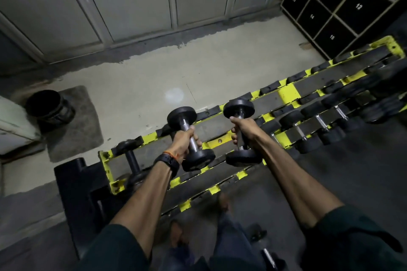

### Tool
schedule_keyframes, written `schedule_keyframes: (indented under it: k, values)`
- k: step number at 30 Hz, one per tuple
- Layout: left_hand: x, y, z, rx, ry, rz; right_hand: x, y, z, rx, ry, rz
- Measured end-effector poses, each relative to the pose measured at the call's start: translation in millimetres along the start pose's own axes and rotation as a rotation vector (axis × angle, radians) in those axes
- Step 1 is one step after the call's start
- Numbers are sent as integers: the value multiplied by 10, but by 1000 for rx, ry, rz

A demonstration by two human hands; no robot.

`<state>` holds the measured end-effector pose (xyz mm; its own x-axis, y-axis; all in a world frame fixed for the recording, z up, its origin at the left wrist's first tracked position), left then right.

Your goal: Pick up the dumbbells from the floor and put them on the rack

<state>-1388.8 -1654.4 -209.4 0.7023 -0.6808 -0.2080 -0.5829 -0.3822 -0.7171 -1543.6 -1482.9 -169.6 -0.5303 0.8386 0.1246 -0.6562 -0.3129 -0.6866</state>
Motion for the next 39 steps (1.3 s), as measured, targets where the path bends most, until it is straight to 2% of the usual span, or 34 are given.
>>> schedule_keyframes:
  k: [5,11,16,20,24,28,31,33,39]
  values:
    - [-610,642,189,-2,70,-18,584,771,-94,-26,-242,-76]
    - [-1102,1520,536,-28,81,-83,976,1711,-99,6,-344,-150]
    - [-1188,2190,731,-43,128,-166,1130,2412,-13,63,-414,-143]
    - [-1197,2532,792,-59,174,-225,1278,3200,-209,75,-503,-115]
    - [-1198,2692,887,-56,186,-264,1292,3550,-287,70,-543,-91]
    - [-1194,2718,935,-57,196,-287,1339,4072,-656,19,-559,-74]
    - [-1171,2734,927,-52,189,-282,1241,4163,-715,26,-536,-10]
    - [-1168,2761,920,-45,201,-271,1127,3861,-467,33,-542,-10]
    - [-1122,2761,935,6,227,-297,1186,3689,-253,30,-687,19]
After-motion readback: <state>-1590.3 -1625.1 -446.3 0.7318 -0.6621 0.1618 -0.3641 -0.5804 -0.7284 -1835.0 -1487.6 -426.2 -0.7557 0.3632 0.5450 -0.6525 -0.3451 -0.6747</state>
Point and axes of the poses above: each hand's wrist, its own y-axis towards the middle knuckle, its own x-axis out of the back of the hand, z = x × y, the point moved 6 cm from there along y, towards the middle knuckle, and after that the axes turned 1 degree about -z, right-handed, at the moved point
